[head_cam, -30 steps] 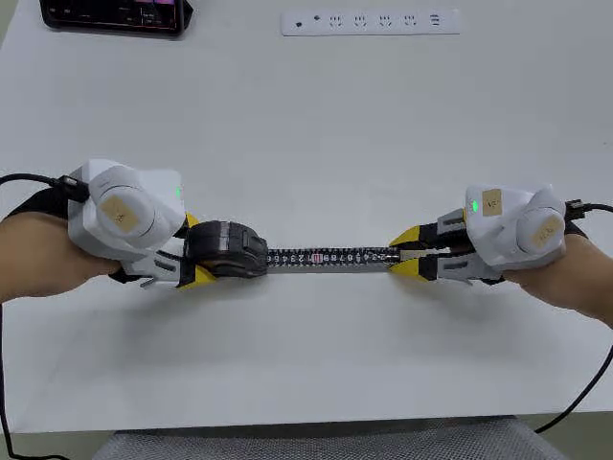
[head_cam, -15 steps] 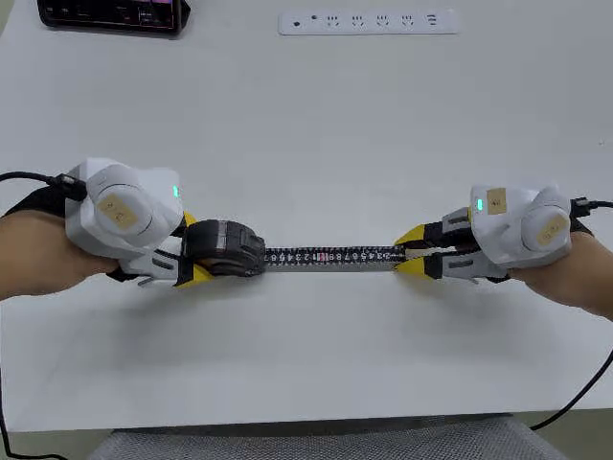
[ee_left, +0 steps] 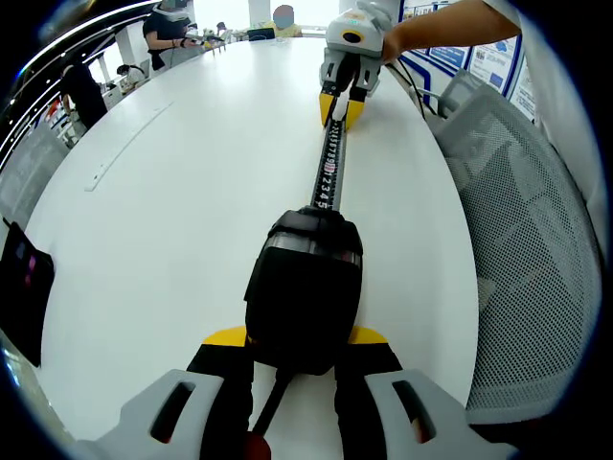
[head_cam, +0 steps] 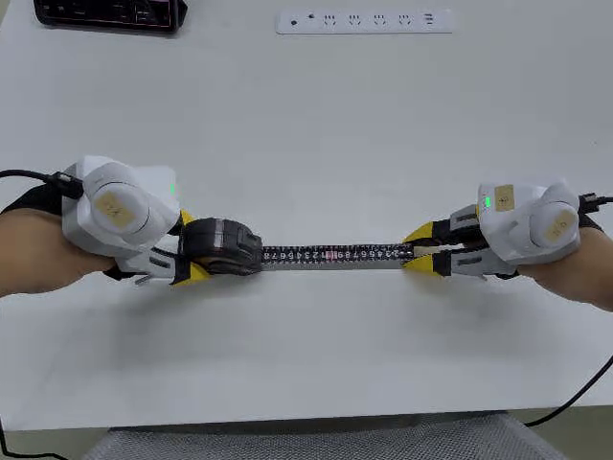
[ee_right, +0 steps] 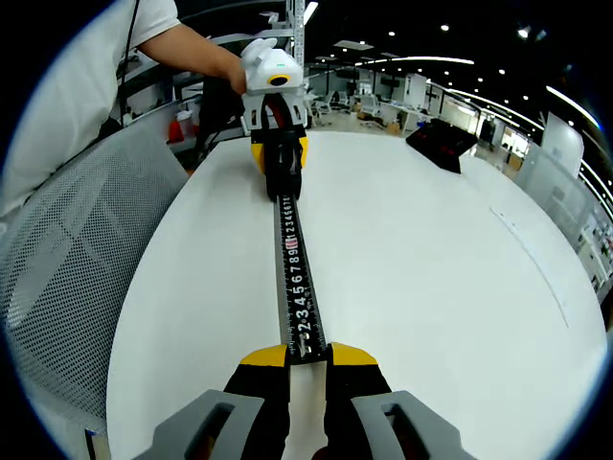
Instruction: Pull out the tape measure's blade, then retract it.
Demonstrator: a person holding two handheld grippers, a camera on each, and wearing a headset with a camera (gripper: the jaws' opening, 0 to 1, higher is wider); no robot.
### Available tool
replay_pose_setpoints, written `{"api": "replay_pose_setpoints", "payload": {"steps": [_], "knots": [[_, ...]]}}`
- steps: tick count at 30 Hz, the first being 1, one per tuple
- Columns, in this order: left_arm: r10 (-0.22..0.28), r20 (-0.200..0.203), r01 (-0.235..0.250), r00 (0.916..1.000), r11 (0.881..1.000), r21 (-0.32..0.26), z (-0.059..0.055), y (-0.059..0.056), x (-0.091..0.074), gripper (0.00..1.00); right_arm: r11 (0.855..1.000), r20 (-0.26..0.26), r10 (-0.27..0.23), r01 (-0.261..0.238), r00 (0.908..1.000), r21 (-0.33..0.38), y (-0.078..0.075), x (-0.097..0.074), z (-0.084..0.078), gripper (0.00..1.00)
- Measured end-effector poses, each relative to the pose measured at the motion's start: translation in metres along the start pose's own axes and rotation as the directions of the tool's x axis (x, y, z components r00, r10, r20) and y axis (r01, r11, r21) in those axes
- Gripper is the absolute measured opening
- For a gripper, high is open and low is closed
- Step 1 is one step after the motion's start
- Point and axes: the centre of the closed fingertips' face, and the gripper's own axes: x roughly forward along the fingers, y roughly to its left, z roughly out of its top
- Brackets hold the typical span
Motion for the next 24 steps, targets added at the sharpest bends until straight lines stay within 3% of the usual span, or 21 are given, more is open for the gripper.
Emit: {"api": "replay_pose_setpoints", "payload": {"steps": [24], "knots": [[0.002,-0.009,-0.002,1.0000,1.000,0.009,0.000,0.000,0.000,0.27,1.000,-0.047,-0.012,0.013,0.9988,0.006,-0.001,-0.021,-0.018,0.09]]}}
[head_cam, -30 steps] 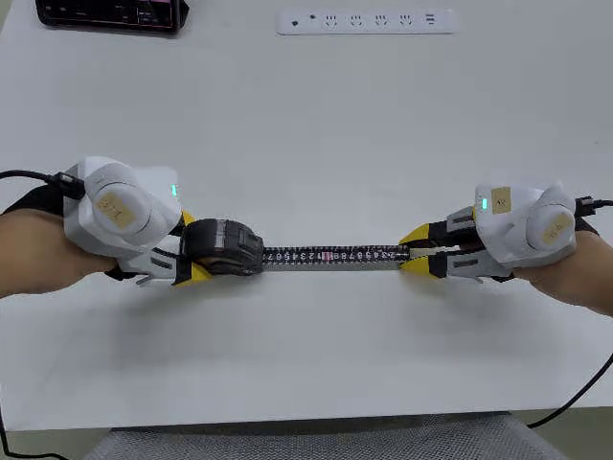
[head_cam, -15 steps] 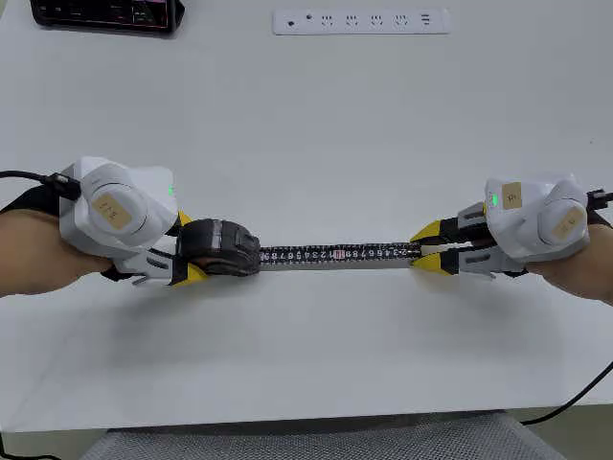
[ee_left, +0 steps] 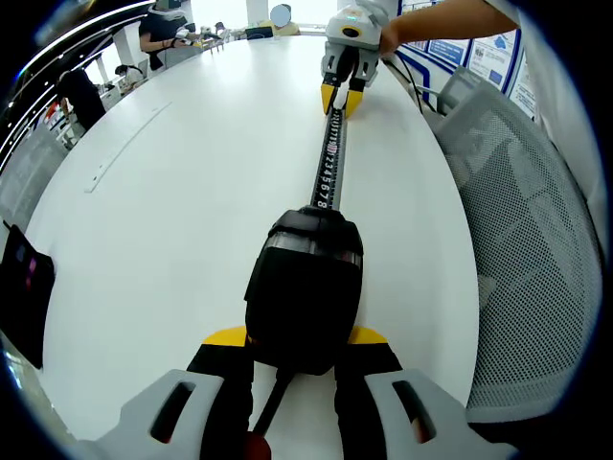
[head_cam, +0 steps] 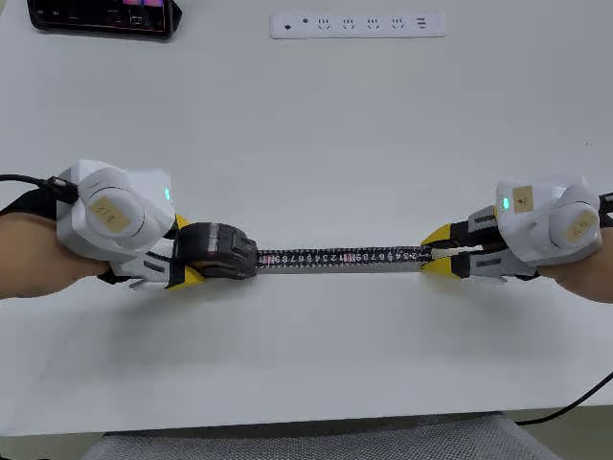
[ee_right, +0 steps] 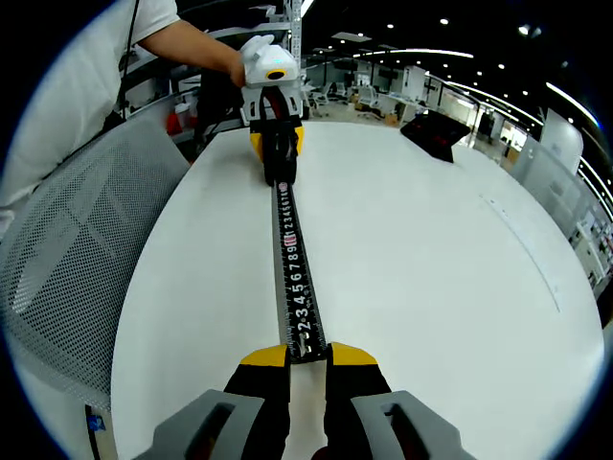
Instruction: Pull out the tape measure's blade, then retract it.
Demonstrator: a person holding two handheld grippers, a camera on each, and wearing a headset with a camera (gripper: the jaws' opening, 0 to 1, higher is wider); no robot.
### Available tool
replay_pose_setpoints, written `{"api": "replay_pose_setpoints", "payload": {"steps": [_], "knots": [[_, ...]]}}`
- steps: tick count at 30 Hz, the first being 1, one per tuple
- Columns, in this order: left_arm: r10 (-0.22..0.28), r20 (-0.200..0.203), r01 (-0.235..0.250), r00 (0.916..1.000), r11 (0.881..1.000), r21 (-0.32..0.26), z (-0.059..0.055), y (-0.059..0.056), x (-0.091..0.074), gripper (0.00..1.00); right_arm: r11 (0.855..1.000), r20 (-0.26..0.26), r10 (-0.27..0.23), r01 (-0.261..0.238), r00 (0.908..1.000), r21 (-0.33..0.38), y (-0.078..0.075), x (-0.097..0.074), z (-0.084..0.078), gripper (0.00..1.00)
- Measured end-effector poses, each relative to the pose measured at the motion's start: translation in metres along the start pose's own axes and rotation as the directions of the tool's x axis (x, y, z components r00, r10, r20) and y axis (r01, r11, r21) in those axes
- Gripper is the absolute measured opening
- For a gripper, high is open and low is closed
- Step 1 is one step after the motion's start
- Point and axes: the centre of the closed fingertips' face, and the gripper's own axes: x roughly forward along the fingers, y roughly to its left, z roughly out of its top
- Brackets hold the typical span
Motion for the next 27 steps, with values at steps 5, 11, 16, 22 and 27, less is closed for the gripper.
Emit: {"api": "replay_pose_setpoints", "payload": {"steps": [5,11,16,22,27], "knots": [[0.000,-0.001,0.000,1.0000,1.000,0.003,0.000,0.000,0.000,0.27,1.000,-0.012,0.000,0.000,0.9999,0.001,0.000,-0.002,-0.004,0.09],[0.000,0.000,0.000,1.0000,1.000,0.003,0.000,0.000,0.000,0.27,1.000,-0.025,0.001,-0.001,0.9997,0.007,0.000,-0.007,-0.012,0.09],[-0.001,-0.002,0.001,1.0000,1.000,0.004,0.001,0.000,0.000,0.27,1.000,-0.028,-0.002,0.002,0.9996,0.014,0.000,-0.008,-0.014,0.09],[0.001,-0.004,-0.001,1.0000,1.000,0.003,0.001,0.000,0.001,0.27,1.000,-0.026,0.000,0.001,0.9997,0.024,0.000,-0.008,-0.014,0.09],[0.006,-0.004,-0.006,1.0000,1.000,-0.001,0.001,0.000,0.001,0.28,0.999,-0.034,0.004,-0.003,0.9994,0.038,0.000,-0.007,-0.014,0.10]]}}
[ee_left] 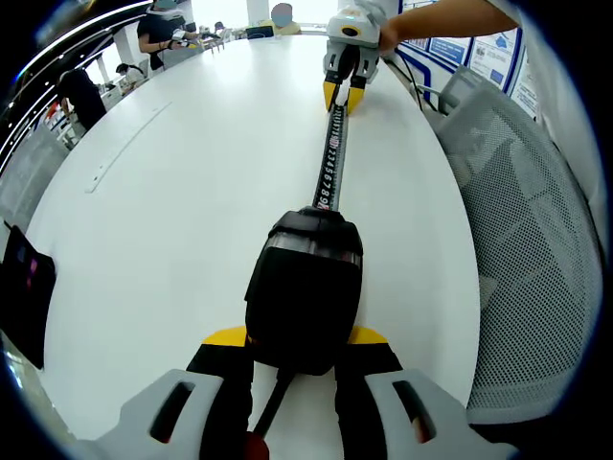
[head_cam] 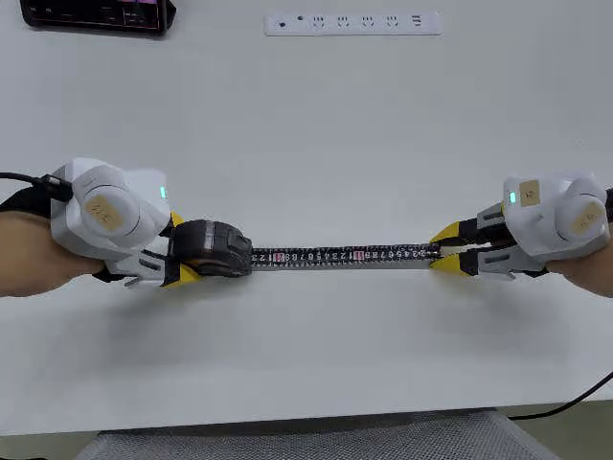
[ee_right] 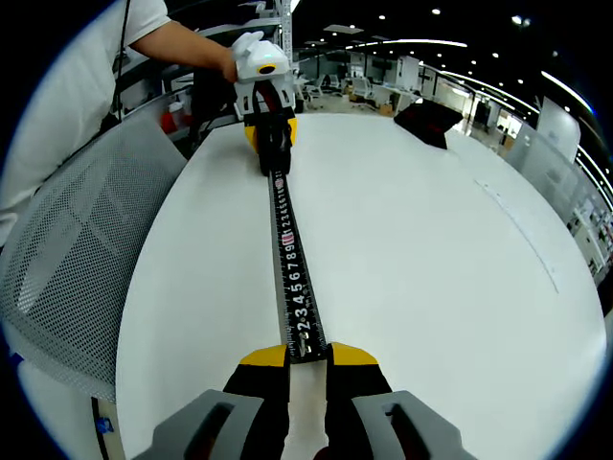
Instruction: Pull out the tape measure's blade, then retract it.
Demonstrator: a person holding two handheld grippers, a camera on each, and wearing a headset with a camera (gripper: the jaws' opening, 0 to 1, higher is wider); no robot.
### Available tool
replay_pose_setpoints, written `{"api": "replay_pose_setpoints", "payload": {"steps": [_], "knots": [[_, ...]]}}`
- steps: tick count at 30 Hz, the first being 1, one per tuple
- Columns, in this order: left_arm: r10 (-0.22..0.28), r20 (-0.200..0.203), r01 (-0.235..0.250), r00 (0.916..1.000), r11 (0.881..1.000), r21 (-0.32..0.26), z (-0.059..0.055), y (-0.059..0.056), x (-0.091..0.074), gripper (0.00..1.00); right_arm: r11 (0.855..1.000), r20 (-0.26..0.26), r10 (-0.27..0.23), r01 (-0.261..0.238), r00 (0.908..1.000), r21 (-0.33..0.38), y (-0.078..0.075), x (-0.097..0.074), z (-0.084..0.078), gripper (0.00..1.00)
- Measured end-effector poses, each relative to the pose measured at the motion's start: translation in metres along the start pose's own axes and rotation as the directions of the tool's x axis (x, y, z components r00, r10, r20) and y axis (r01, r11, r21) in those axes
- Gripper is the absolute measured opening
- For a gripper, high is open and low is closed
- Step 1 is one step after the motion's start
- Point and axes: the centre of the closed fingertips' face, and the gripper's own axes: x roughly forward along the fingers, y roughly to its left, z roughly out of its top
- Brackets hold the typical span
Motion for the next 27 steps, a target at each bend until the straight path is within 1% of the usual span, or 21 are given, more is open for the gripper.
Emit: {"api": "replay_pose_setpoints", "payload": {"steps": [3,6,9,12,14,21,24,26,27], "knots": [[-0.001,-0.011,0.001,0.9999,1.000,-0.003,0.0000,-0.0001,0.0001,0.28,1.000,-0.007,0.006,-0.006,1.0000,-0.010,0.0004,0.0003,0.0005,0.10],[-0.003,-0.012,0.003,0.9999,1.000,-0.005,0.0000,0.0004,0.0004,0.28,1.000,-0.012,0.011,-0.011,0.9999,-0.008,0.0002,0.0006,0.0008,0.10],[-0.002,-0.009,0.002,1.0000,1.000,-0.008,0.0004,0.0001,-0.0001,0.28,1.000,-0.023,0.012,-0.013,0.9996,-0.026,0.0007,0.0009,0.0007,0.11],[-0.001,-0.011,0.001,0.9999,1.000,-0.010,0.0002,-0.0001,-0.0002,0.28,1.000,-0.026,0.011,-0.012,0.9996,-0.021,0.0002,0.0010,0.0006,0.11],[-0.002,-0.014,0.001,0.9999,1.000,-0.022,0.0000,-0.0004,-0.0004,0.28,1.000,-0.029,0.008,-0.008,0.9995,-0.014,0.0000,0.0011,0.0005,0.11],[-0.001,-0.012,0.000,0.9999,1.000,-0.019,0.0002,-0.0006,-0.0002,0.28,1.000,-0.035,0.005,-0.006,0.9994,-0.011,-0.0005,0.0011,0.0006,0.12],[-0.002,-0.015,0.002,0.9999,1.000,-0.024,0.0001,-0.0008,-0.0001,0.29,1.000,-0.043,0.002,-0.002,0.9991,0.004,-0.0004,0.0004,-0.0001,0.12],[-0.004,-0.018,0.004,0.9998,1.000,-0.027,-0.0008,-0.0013,0.0000,0.30,0.999,-0.021,0.003,-0.003,0.9998,0.047,0.0009,-0.0006,0.0043,0.17],[-0.006,-0.018,0.005,0.9998,0.999,-0.035,-0.0010,-0.0018,0.0001,0.32,0.999,-0.023,0.004,-0.003,0.9997,0.044,0.0009,-0.0008,0.0045,0.17]]}}
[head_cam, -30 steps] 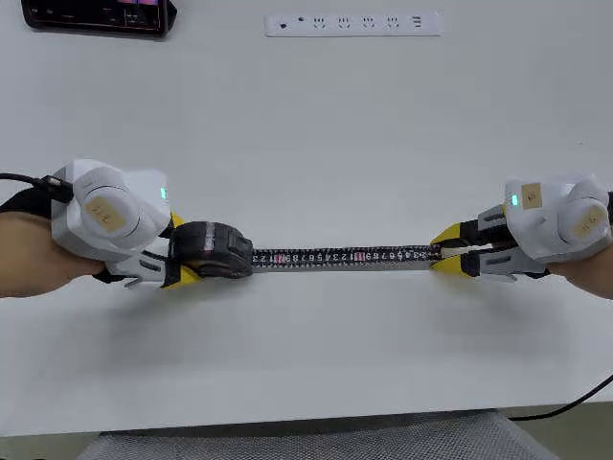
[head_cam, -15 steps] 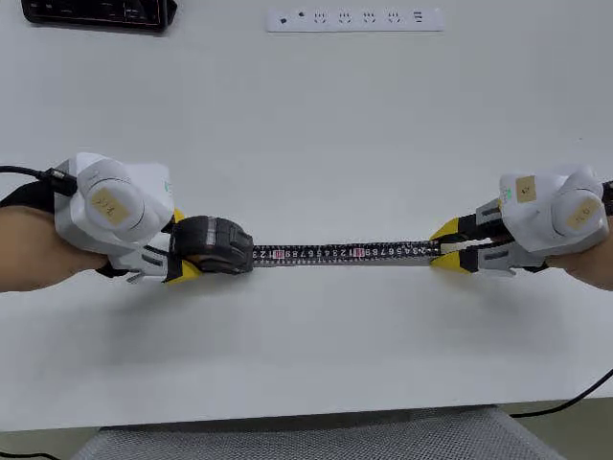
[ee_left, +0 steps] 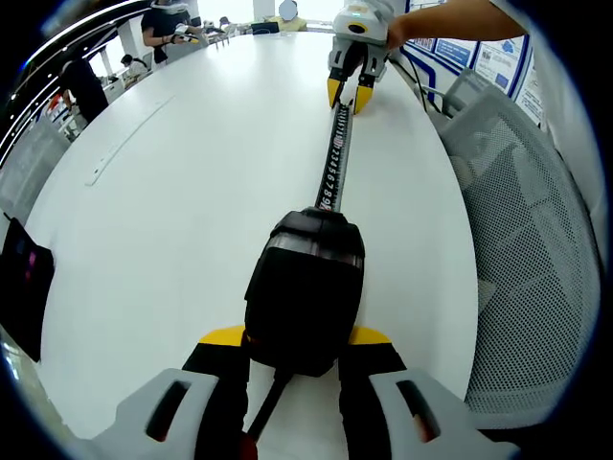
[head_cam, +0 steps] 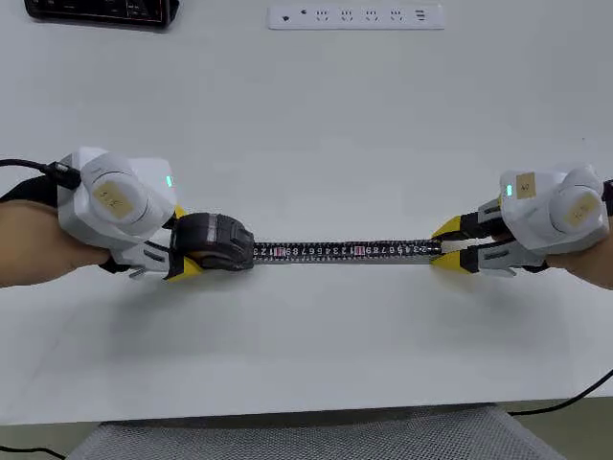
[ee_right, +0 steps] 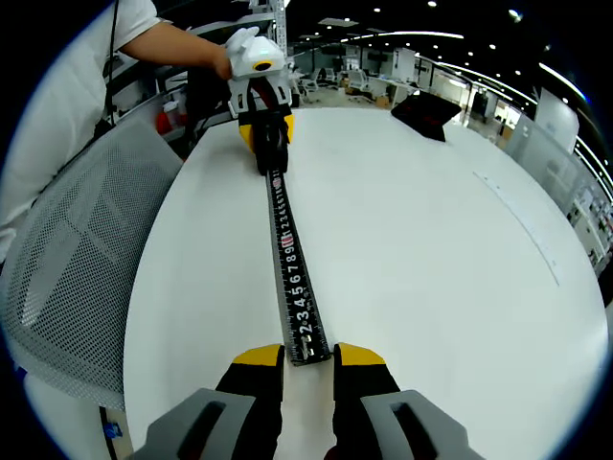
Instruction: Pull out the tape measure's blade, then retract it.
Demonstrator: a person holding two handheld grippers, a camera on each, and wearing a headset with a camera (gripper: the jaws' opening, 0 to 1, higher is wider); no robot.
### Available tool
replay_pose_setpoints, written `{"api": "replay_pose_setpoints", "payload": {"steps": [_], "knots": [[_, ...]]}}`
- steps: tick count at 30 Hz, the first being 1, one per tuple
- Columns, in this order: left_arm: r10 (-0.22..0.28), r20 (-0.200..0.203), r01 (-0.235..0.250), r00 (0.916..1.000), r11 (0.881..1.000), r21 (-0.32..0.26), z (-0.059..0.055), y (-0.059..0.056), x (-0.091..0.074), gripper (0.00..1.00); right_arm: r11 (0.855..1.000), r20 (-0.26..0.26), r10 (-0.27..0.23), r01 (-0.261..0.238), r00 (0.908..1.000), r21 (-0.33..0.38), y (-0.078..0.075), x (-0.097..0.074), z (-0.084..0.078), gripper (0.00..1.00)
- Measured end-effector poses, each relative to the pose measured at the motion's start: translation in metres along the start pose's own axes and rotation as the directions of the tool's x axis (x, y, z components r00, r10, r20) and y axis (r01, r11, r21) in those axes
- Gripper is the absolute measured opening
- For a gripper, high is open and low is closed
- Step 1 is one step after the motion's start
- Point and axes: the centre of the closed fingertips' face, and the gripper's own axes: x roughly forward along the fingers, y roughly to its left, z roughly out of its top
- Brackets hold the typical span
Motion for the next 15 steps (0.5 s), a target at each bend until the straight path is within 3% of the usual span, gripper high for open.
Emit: {"api": "replay_pose_setpoints", "payload": {"steps": [11,15], "knots": [[0.011,0.014,-0.010,0.9999,1.000,-0.027,-0.0022,0.0023,-0.0032,0.35,1.000,0.004,-0.012,0.011,0.9999,0.013,-0.0009,0.0000,0.0022,0.19],[0.016,0.039,-0.013,0.9991,0.998,-0.067,-0.0006,0.0049,-0.0077,0.38,0.996,0.027,-0.014,0.012,0.9995,0.084,0.0012,-0.0010,0.0057,0.24]]}}
